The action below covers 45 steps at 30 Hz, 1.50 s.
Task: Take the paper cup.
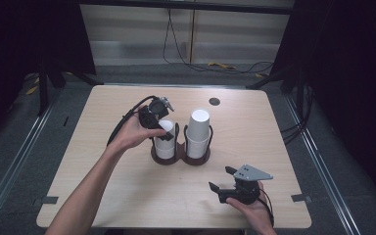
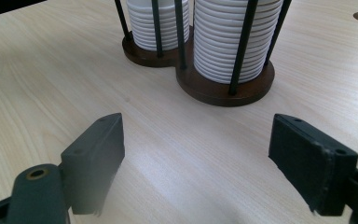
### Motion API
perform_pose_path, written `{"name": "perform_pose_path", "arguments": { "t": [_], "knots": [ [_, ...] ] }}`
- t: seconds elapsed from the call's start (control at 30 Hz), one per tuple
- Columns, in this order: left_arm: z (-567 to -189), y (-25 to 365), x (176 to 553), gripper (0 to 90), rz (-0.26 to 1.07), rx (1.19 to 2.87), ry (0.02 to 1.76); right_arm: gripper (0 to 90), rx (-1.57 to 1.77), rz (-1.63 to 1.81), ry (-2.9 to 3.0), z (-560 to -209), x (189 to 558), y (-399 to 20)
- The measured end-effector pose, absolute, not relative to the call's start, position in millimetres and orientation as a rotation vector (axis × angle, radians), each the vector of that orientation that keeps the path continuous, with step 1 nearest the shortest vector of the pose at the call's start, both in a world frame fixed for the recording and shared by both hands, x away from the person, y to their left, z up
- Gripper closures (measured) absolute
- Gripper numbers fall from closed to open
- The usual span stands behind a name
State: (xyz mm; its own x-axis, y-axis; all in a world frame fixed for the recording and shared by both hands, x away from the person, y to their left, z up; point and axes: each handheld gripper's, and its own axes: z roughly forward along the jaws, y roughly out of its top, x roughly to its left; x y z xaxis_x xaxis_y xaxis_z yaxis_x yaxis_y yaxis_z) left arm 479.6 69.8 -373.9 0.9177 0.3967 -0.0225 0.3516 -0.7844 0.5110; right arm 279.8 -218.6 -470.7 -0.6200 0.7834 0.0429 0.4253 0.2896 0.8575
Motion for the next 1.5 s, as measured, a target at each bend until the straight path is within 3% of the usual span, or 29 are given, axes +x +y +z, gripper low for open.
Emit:
{"name": "perform_pose_path", "arguments": {
  "t": [1.5],
  "knots": [
    [-350, 82, 480, 34.7, 0.100, 2.496, 0.532, 18.2, 1.090, 1.279, 2.176, -471, 281, -218]
  ]
}}
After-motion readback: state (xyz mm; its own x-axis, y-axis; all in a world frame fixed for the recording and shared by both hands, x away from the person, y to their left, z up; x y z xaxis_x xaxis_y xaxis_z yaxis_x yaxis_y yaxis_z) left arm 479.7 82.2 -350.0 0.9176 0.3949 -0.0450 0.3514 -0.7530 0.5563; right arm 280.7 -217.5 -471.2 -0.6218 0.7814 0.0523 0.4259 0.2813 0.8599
